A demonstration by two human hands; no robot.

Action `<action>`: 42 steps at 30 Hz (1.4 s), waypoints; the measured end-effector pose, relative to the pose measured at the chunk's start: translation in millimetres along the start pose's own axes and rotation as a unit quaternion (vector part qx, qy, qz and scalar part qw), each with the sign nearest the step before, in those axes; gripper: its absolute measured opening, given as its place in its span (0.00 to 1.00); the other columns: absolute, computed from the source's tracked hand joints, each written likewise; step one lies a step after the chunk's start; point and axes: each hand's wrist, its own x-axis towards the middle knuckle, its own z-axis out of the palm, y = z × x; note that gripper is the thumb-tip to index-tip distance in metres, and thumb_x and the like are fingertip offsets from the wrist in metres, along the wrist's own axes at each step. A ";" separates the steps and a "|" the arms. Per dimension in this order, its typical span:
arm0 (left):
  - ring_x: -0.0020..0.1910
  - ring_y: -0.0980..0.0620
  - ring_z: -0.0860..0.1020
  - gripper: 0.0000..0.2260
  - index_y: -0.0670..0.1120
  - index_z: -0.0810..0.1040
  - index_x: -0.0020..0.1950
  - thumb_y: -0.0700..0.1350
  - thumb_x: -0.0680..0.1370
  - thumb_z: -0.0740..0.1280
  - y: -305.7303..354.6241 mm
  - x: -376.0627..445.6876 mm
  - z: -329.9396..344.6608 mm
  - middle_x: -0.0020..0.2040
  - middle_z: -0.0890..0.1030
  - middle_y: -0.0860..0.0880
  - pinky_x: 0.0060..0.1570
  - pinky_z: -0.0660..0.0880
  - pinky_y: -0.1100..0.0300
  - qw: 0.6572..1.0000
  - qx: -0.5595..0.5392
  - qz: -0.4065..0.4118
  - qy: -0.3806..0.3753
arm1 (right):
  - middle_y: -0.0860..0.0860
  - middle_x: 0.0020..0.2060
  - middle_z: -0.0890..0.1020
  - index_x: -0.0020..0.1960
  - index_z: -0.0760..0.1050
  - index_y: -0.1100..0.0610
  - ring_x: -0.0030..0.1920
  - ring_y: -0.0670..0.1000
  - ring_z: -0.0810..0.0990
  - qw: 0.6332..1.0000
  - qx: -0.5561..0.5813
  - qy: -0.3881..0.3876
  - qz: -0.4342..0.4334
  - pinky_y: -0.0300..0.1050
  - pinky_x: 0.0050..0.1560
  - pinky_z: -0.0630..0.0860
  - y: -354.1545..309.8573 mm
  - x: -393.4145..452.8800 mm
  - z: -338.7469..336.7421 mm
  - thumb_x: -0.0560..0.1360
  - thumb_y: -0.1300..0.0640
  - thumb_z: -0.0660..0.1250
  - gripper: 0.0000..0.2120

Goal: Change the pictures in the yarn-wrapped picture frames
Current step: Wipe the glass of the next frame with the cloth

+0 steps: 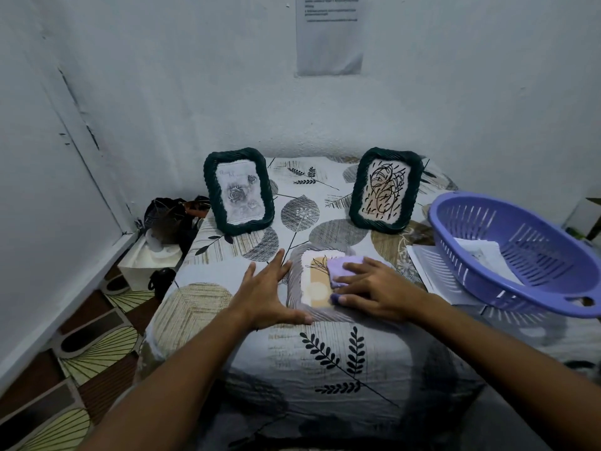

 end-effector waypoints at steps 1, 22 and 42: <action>0.76 0.58 0.55 0.66 0.48 0.38 0.78 0.78 0.54 0.66 0.3 0.1 -0.4 0.77 0.60 0.56 0.75 0.39 0.48 1.000 -0.003 -0.001 0.001 | 0.44 0.70 0.71 0.67 0.73 0.44 0.74 0.52 0.62 1.000 -0.013 -0.004 0.016 0.54 0.72 0.54 4.1 3.1 -0.3 0.74 0.30 0.36 0.37; 0.76 0.56 0.56 0.64 0.48 0.39 0.78 0.77 0.57 0.68 2.1 -1.3 -1.9 0.78 0.58 0.53 0.75 0.39 0.44 1.000 0.006 0.006 -0.009 | 0.56 0.73 0.66 0.71 0.70 0.52 0.74 0.61 0.59 0.977 0.038 0.052 0.203 0.52 0.69 0.62 -32.1 21.2 12.5 0.81 0.46 0.56 0.21; 0.53 0.44 0.81 0.47 0.47 0.73 0.62 0.77 0.53 0.69 20.3 -26.3 -51.8 0.57 0.81 0.44 0.46 0.80 0.49 0.764 -0.630 -0.135 0.045 | 0.60 0.55 0.81 0.59 0.79 0.60 0.54 0.57 0.80 0.429 0.884 0.111 0.153 0.55 0.59 0.75 -77.9 24.0 -52.8 0.77 0.46 0.61 0.20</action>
